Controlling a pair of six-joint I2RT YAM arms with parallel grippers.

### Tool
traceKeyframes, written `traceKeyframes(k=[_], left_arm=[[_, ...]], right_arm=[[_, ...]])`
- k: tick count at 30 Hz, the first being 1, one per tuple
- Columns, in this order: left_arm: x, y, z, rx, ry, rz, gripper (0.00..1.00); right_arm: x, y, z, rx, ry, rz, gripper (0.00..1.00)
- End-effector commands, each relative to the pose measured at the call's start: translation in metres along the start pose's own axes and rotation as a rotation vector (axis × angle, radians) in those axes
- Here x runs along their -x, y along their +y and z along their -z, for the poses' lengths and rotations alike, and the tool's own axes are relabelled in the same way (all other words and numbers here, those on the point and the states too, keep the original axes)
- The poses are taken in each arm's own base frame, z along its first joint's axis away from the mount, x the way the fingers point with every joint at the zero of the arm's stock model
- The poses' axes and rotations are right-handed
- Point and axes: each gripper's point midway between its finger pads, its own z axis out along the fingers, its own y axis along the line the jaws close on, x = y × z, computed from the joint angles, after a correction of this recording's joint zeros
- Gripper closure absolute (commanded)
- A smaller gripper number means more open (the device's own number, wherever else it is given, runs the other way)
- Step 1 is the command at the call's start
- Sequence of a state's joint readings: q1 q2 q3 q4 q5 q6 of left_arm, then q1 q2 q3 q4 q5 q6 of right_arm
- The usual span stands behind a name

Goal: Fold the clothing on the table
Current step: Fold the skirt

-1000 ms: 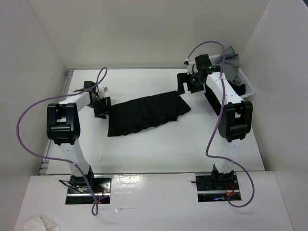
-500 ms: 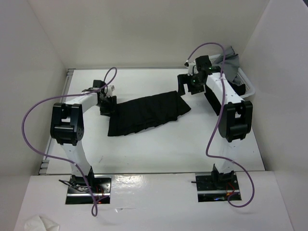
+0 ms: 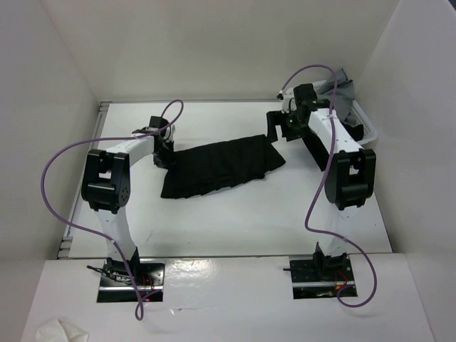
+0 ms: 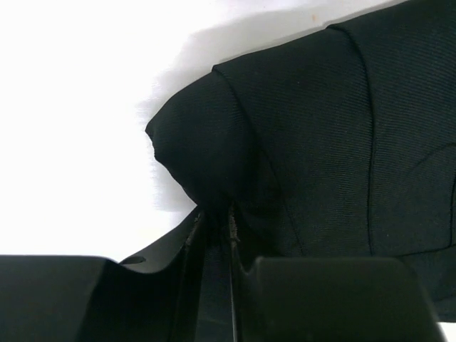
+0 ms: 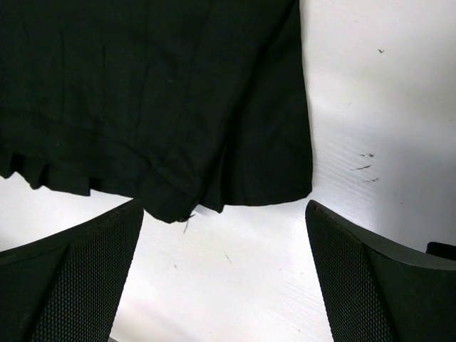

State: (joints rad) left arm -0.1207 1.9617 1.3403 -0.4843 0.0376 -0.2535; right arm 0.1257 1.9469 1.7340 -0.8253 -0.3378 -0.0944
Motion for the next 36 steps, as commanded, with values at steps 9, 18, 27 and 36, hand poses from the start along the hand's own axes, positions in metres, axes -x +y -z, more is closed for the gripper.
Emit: traceKeyframes(k=[9,18,27,36], left_arm=[[-0.025,0.023,-0.015,0.105,0.081,0.001,0.82],[-0.018,0.019,-0.006,0.082,0.058,-0.017,0.82],[-0.019,0.015,-0.003,0.069,0.061,-0.053,0.82],[-0.016,0.009,-0.002,0.037,0.057,-0.071,0.83]], right_arm=[[-0.037,-0.020,-0.032,-0.013,0.096,-0.003,0.01],[-0.028,-0.041,-0.077,-0.031,0.102,0.018,0.01],[0.005,-0.053,-0.098,0.002,0.040,0.029,0.01],[-0.011,-0.050,-0.115,0.253,0.074,-0.056,0.01]])
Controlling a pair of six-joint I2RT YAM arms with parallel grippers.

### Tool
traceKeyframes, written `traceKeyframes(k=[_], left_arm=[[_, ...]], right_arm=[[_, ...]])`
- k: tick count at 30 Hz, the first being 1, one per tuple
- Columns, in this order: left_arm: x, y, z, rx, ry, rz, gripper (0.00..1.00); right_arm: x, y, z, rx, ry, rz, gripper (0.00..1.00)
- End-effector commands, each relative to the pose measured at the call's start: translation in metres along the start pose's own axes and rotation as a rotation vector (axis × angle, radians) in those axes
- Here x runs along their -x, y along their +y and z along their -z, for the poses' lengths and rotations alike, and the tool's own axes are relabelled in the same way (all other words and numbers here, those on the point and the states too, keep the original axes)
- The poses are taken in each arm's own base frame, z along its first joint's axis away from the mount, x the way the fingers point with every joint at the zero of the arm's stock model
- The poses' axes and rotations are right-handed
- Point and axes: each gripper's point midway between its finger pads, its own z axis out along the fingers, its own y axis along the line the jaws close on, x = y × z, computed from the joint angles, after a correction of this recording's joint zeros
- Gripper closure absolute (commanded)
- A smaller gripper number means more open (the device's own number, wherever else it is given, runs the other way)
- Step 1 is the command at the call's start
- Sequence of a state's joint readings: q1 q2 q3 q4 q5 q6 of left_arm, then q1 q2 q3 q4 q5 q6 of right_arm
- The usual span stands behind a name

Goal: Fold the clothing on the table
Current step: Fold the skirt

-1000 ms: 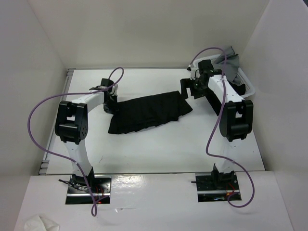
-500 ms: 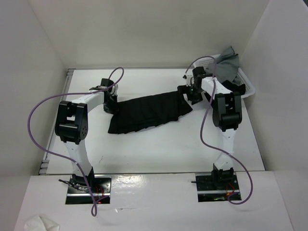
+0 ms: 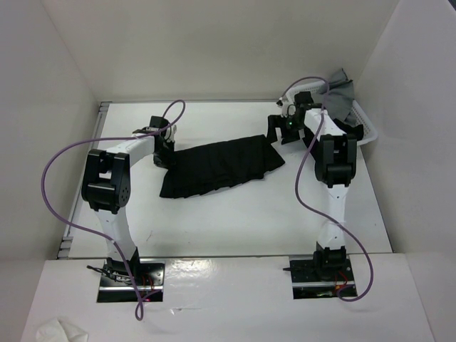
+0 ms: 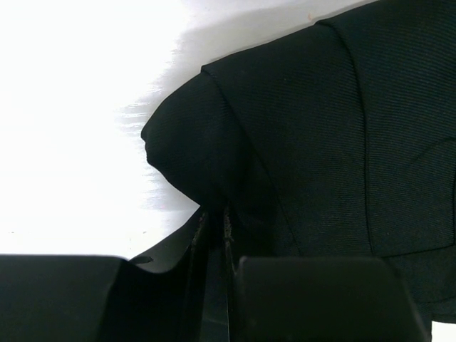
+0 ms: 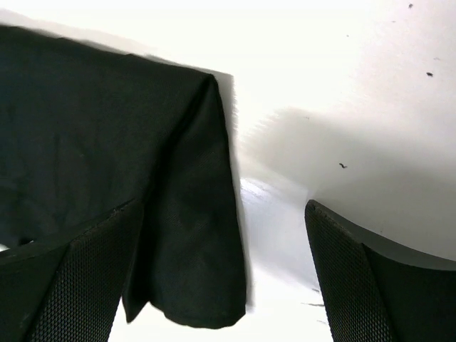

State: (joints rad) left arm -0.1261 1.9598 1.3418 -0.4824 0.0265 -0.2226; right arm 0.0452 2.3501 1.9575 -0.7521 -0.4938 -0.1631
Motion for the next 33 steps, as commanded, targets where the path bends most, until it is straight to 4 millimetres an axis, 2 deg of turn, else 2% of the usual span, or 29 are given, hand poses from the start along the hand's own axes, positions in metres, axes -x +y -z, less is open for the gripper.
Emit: traceKeyframes(k=[1,3,4,5,7,15,22,26,32,33], left_arm=[[-0.018,0.006,-0.003,0.018,0.065,-0.035,0.83],[-0.018,0.007,-0.003,0.018,0.065,-0.045,0.83],[-0.014,0.004,-0.001,0.006,0.056,-0.046,0.83],[-0.014,0.004,-0.001,0.006,0.056,-0.046,0.83],[-0.015,0.003,-0.003,-0.002,0.067,-0.045,0.83],[-0.016,-0.001,-0.003,-0.005,0.069,-0.053,0.83],[-0.016,0.000,-0.003,-0.006,0.069,-0.062,0.83],[-0.016,0.000,-0.003,-0.006,0.069,-0.063,0.83],[-0.014,-0.001,0.000,-0.007,0.059,-0.063,0.84],[-0.014,-0.001,0.000,-0.007,0.059,-0.063,0.84]], right_arm=[[-0.014,0.008,-0.013,0.153,0.031,-0.014,0.01],[-0.012,0.011,-0.010,0.208,0.022,-0.019,0.01],[-0.018,0.013,-0.014,0.228,0.038,-0.026,0.01],[-0.014,0.011,-0.011,0.235,0.023,-0.027,0.01],[-0.022,0.014,-0.015,0.268,0.049,-0.043,0.01],[-0.032,0.027,-0.015,0.334,0.073,-0.022,0.01],[-0.053,0.045,-0.027,0.364,0.144,0.001,0.01],[-0.064,0.045,-0.032,0.355,0.174,0.002,0.01],[-0.062,0.048,-0.029,0.338,0.168,0.024,0.08],[-0.063,0.049,-0.027,0.339,0.169,0.023,0.13]])
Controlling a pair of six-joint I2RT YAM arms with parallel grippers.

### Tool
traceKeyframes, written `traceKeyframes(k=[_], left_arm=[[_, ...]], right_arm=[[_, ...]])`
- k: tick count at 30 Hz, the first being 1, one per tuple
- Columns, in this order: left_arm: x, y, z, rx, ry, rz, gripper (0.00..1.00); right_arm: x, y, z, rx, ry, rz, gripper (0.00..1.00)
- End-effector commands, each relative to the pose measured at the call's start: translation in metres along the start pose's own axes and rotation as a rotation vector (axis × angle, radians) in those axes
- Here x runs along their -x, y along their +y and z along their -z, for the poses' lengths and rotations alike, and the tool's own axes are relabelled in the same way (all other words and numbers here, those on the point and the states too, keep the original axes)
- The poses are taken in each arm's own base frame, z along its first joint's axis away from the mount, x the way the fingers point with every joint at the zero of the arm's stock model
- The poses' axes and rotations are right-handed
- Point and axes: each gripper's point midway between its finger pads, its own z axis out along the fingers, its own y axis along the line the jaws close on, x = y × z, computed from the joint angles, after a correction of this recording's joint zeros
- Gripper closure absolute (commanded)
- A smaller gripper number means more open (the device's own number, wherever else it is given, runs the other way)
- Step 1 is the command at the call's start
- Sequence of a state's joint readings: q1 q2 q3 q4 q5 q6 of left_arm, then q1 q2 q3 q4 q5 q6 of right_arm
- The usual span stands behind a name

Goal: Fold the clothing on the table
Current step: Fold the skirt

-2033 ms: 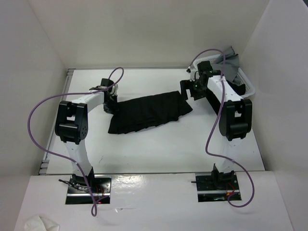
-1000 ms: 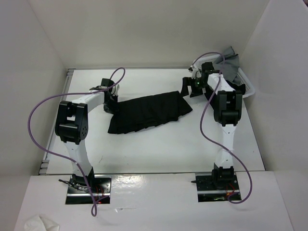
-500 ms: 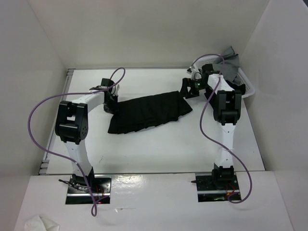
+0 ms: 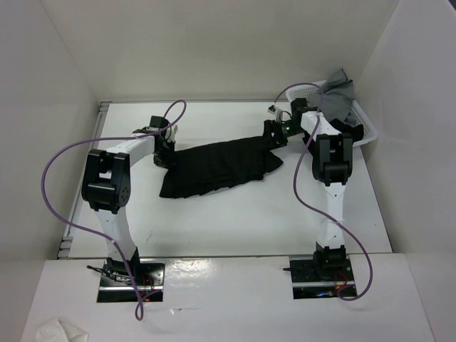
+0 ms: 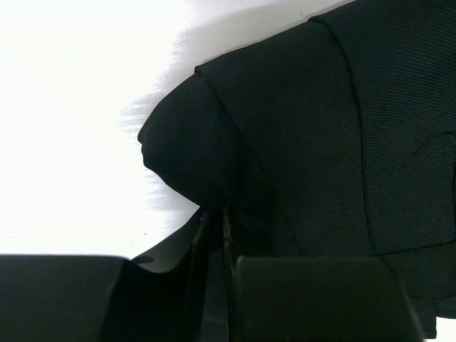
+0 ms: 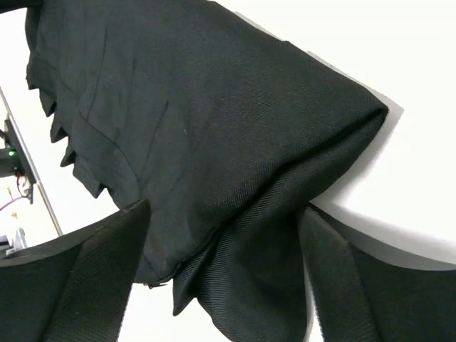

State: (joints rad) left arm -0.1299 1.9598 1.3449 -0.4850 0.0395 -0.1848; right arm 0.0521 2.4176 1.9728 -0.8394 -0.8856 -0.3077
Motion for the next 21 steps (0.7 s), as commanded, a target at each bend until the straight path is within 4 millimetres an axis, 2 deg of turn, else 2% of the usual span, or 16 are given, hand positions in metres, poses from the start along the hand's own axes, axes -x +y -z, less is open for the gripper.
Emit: traceKeyframes(k=[1,5,7,8,9,10,12,15,17,18,20,21], left_arm=[[-0.014,0.001,-0.001,0.007,0.058,-0.021,0.84],[-0.015,-0.001,0.001,-0.003,0.057,-0.021,0.84],[-0.017,-0.001,0.003,-0.003,0.057,-0.021,0.84],[-0.017,-0.001,0.003,-0.003,0.057,-0.021,0.84],[-0.017,-0.001,0.003,-0.003,0.057,-0.021,0.84],[-0.017,-0.001,0.003,-0.003,0.057,-0.021,0.84],[-0.017,-0.001,0.003,-0.003,0.057,-0.021,0.84],[-0.017,-0.001,0.003,-0.003,0.057,-0.021,0.84],[-0.017,-0.001,0.003,-0.003,0.057,-0.021,0.84],[-0.017,-0.001,0.003,-0.003,0.057,-0.021,0.84],[-0.017,-0.001,0.003,-0.003,0.057,-0.021,0.84],[-0.017,0.000,0.003,-0.003,0.057,-0.030,0.84]], right_arm=[[-0.041,-0.016,-0.014,-0.077,0.125,-0.055,0.16],[-0.041,-0.017,-0.011,-0.105,0.125,-0.055,0.36],[-0.046,-0.021,-0.010,-0.132,0.133,-0.064,0.49],[-0.040,-0.019,-0.007,-0.136,0.116,-0.046,0.53],[-0.045,-0.021,-0.008,-0.144,0.128,-0.055,0.58],[-0.043,-0.019,-0.006,-0.146,0.122,-0.048,0.66],[-0.047,-0.021,-0.006,-0.155,0.132,-0.054,0.73],[-0.043,-0.021,-0.006,-0.177,0.132,-0.034,0.89],[-0.037,-0.019,0.001,-0.208,0.121,-0.028,0.99],[-0.038,-0.020,0.001,-0.220,0.123,-0.042,1.00],[-0.021,-0.019,0.013,-0.269,0.090,0.000,1.00],[-0.020,-0.016,0.012,-0.279,0.097,-0.003,1.00]])
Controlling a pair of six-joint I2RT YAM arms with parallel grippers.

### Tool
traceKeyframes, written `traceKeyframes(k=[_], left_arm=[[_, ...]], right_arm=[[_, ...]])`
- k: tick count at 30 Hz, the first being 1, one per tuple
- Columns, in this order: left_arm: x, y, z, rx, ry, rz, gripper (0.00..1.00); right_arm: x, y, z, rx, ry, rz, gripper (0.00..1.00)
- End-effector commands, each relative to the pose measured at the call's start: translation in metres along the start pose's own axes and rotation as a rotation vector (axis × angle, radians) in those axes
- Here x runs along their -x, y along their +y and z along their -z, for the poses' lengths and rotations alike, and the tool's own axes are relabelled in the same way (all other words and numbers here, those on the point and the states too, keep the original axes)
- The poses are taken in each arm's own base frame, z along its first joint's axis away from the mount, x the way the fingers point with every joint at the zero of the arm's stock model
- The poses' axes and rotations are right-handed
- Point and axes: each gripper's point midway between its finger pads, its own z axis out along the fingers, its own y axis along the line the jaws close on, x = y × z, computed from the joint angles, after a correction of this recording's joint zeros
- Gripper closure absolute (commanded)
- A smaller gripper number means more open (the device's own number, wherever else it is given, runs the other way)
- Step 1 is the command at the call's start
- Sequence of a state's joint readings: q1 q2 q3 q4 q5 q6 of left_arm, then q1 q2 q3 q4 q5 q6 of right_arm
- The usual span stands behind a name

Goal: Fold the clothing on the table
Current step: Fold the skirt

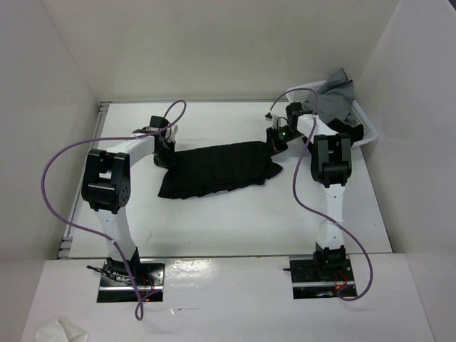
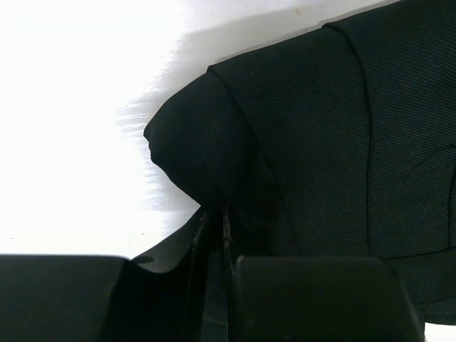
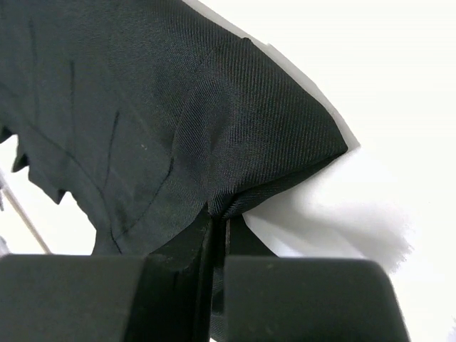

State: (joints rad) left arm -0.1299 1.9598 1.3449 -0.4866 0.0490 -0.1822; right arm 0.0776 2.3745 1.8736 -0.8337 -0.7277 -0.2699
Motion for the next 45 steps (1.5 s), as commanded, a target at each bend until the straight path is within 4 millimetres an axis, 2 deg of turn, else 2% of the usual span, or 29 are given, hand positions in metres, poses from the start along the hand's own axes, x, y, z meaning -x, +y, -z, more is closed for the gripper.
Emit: traceKeyframes(k=[1,2,5,10,12,13,14,16,19,20,21,22,25,29,36,38,39,40,43,45], left_arm=[[-0.017,0.001,0.003,0.006,0.055,-0.028,0.84],[-0.017,0.001,0.003,0.006,0.055,-0.028,0.84],[-0.017,0.000,0.003,-0.003,0.056,-0.027,0.84],[-0.017,-0.002,0.003,-0.012,0.057,-0.027,0.84],[-0.017,-0.002,0.003,-0.012,0.057,-0.027,0.84],[-0.017,-0.004,0.003,-0.023,0.058,-0.027,0.84],[-0.017,-0.004,0.003,-0.023,0.058,-0.027,0.84],[-0.015,-0.006,0.006,-0.033,0.049,-0.027,0.84],[-0.015,-0.008,0.006,-0.045,0.051,-0.027,0.84],[-0.015,-0.009,0.006,-0.045,0.051,-0.018,0.84],[-0.015,-0.009,0.006,-0.045,0.051,-0.018,0.84],[-0.016,-0.011,0.006,-0.057,0.052,-0.018,0.84],[-0.014,-0.013,0.009,-0.067,0.044,-0.019,0.84],[-0.012,-0.015,0.012,-0.077,0.036,-0.019,0.84],[-0.010,-0.019,0.016,-0.096,0.029,-0.011,0.85],[-0.010,-0.019,0.016,-0.096,0.029,-0.011,0.85],[-0.010,-0.019,0.016,-0.096,0.029,-0.011,0.85],[-0.008,-0.021,0.019,-0.106,0.021,-0.012,0.85],[-0.008,-0.021,0.019,-0.106,0.021,-0.012,0.85],[-0.012,-0.022,0.018,-0.114,0.031,-0.002,0.85]], right_arm=[[0.018,-0.001,0.023,-0.158,-0.011,0.069,1.00],[0.024,0.004,0.030,-0.162,-0.027,0.081,1.00],[0.041,0.026,0.035,-0.162,-0.034,0.126,1.00],[0.068,0.074,0.035,-0.146,-0.055,0.209,1.00],[0.073,0.085,0.032,-0.137,-0.053,0.221,1.00],[0.079,0.101,0.032,-0.129,-0.061,0.242,1.00],[0.075,0.102,0.025,-0.121,-0.036,0.237,1.00],[0.081,0.121,0.021,-0.108,-0.039,0.275,1.00],[0.083,0.139,0.012,-0.090,-0.015,0.298,1.00],[0.079,0.140,0.012,-0.080,0.005,0.284,1.00],[0.087,0.153,0.014,-0.074,-0.014,0.314,1.00],[0.084,0.148,0.006,-0.064,0.007,0.309,1.00],[0.080,0.164,-0.003,-0.023,0.023,0.326,1.00],[0.074,0.194,-0.021,0.032,0.044,0.385,1.00],[0.062,0.242,-0.038,0.105,0.067,0.461,1.00],[0.065,0.259,-0.032,0.124,0.041,0.483,1.00],[0.062,0.266,-0.035,0.132,0.049,0.494,1.00],[0.068,0.273,-0.028,0.134,0.021,0.505,1.00],[0.066,0.302,-0.017,0.170,-0.003,0.552,1.00],[0.063,0.317,-0.017,0.185,-0.007,0.571,1.00]])
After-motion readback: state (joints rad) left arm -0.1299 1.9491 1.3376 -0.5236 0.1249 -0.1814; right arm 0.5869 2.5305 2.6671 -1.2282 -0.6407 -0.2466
